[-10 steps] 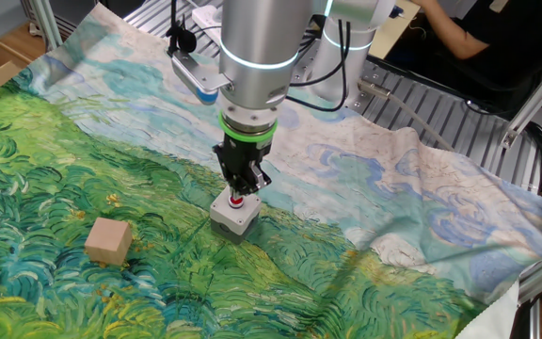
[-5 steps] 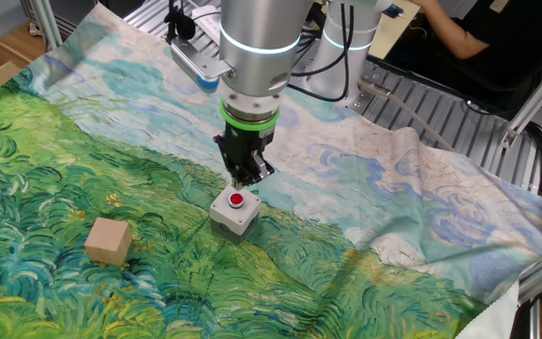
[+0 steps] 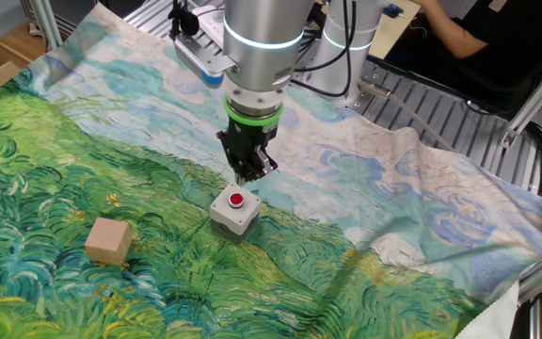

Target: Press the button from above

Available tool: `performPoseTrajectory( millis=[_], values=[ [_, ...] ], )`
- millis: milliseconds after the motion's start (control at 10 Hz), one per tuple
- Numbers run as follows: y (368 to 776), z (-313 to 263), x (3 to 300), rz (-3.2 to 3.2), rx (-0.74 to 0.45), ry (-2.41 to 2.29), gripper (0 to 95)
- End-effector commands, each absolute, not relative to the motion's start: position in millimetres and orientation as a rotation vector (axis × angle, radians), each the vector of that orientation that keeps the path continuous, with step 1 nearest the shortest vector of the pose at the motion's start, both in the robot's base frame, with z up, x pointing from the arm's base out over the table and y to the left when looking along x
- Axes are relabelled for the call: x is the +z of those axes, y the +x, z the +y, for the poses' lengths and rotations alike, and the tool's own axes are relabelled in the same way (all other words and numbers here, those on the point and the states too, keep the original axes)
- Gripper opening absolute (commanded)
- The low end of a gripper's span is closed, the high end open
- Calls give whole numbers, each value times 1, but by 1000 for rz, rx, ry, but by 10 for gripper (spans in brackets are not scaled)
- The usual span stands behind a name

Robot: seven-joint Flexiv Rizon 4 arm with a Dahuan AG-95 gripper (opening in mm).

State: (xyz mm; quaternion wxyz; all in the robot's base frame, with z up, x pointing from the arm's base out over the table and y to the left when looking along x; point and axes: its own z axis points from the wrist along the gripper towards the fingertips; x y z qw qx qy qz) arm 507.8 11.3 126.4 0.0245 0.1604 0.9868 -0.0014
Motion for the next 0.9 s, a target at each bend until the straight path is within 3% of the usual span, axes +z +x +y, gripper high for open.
performPoseTrajectory(
  millis=[100,300,400,900],
  values=[
    [507,11,133,3065,-3,488,190],
    [505,9,141,3075,-4,474,190],
    [504,9,142,3076,-4,471,0],
    [502,9,141,3078,-6,481,0]
  ],
)
